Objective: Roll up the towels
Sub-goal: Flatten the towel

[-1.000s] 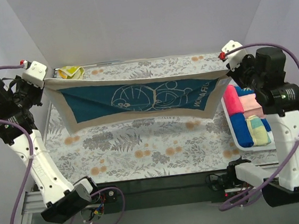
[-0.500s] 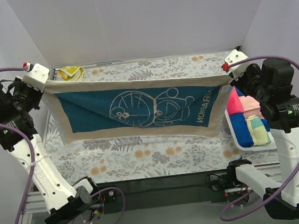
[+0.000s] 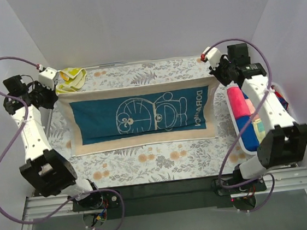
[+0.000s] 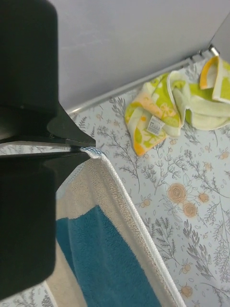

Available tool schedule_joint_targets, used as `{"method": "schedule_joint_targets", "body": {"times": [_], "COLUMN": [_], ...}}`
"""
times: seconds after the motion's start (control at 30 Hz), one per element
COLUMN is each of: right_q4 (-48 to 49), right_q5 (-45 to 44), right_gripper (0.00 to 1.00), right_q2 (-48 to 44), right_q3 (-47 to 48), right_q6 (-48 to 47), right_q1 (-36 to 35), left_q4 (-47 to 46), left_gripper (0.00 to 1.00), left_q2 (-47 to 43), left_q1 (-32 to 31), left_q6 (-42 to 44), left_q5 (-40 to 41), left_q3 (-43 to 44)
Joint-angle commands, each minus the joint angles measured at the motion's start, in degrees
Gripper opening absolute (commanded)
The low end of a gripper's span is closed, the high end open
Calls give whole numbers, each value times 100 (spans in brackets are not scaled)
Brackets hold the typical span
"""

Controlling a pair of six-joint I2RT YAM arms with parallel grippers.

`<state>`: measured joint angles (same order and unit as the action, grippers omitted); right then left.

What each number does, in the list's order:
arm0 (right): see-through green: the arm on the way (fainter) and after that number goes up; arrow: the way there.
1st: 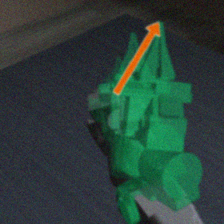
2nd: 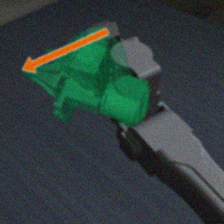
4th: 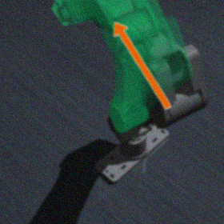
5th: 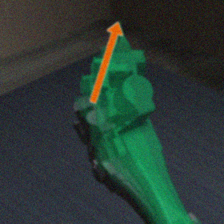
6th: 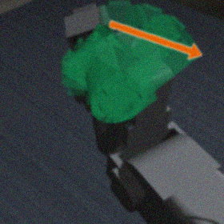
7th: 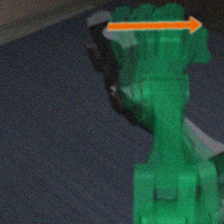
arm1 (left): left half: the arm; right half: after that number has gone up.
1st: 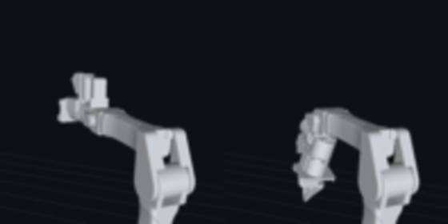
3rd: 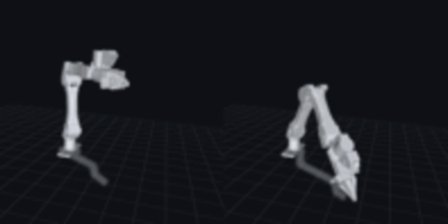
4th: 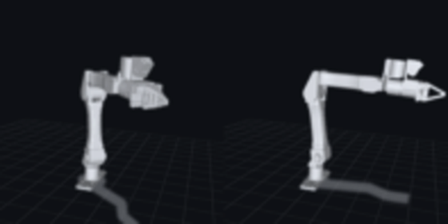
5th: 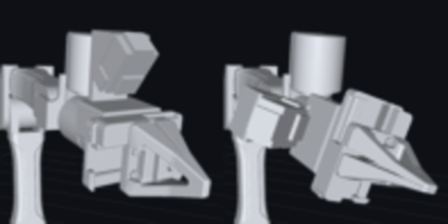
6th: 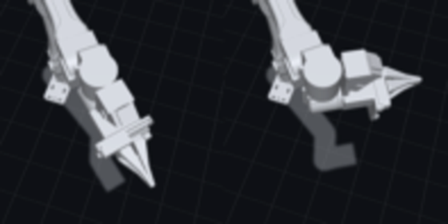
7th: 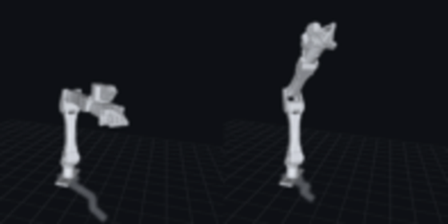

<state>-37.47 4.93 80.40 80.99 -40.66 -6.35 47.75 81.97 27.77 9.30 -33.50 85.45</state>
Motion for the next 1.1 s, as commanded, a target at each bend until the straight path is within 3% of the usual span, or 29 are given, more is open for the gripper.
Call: {"method": "schedule_joint_targets", "body": {"times": [0.0,0.17,0.23,0.3,0.37,0.4,0.43,0.47,0.5,0.53,0.67,0.73,0.77,0.87,1.07], "right_q4": [680,873,804,567,295,-29,-206,-347,-522,-611,-1042,-1367,-1472,-1824,-2106], "right_q5": [-229,-186,-377,-623,-817,-862,-888,-854,-845,-810,-530,-274,-143,-19,-9], "right_gripper": [1,1,1,8,26,40,63,77,79,80,77,70,67,53,36], "right_q2": [773,2046,2487,3137,3718,3876,3982,4044,4019,3958,3283,2992,2712,2237,1620], "right_q3": [469,1111,1409,1989,2672,2911,3105,3211,3247,3213,2686,2127,1923,1000,-362], "right_q6": [76,182,295,428,550,568,586,612,638,647,691,587,569,489,419], "right_q1": [46,37,11,20,37,37,37,55,55,55,46,29,-6,-112,-305], "left_q4": [-949,-1872,-2181,-2182,-1903,-1692,-1455,-1244,-920,-829,-636,-425,-302,706,1246], "left_gripper": [0,0,0,4,21,42,48,58,60,73,71,65,56,43,29], "left_q2": [502,1284,1881,2338,3015,3261,3551,3667,3711,3703,3003,2659,2500,2043,1419], "left_q1": [-236,-1017,-1107,-1098,-1098,-1090,-1089,-1098,-1090,-1098,-1054,-1063,-1063,-1072,-1072], "left_q6": [-341,-533,-683,-895,-1193,-1194,-1185,-1194,-1185,-1133,-957,-371,-185,571,1477], "left_q5": [194,746,914,1195,1398,1381,1337,1302,1232,1197,1013,628,503,125,474], "left_q3": [-81,-327,-205,295,1004,1322,1595,1824,2113,2151,1731,1206,1028,343,-1220]}}
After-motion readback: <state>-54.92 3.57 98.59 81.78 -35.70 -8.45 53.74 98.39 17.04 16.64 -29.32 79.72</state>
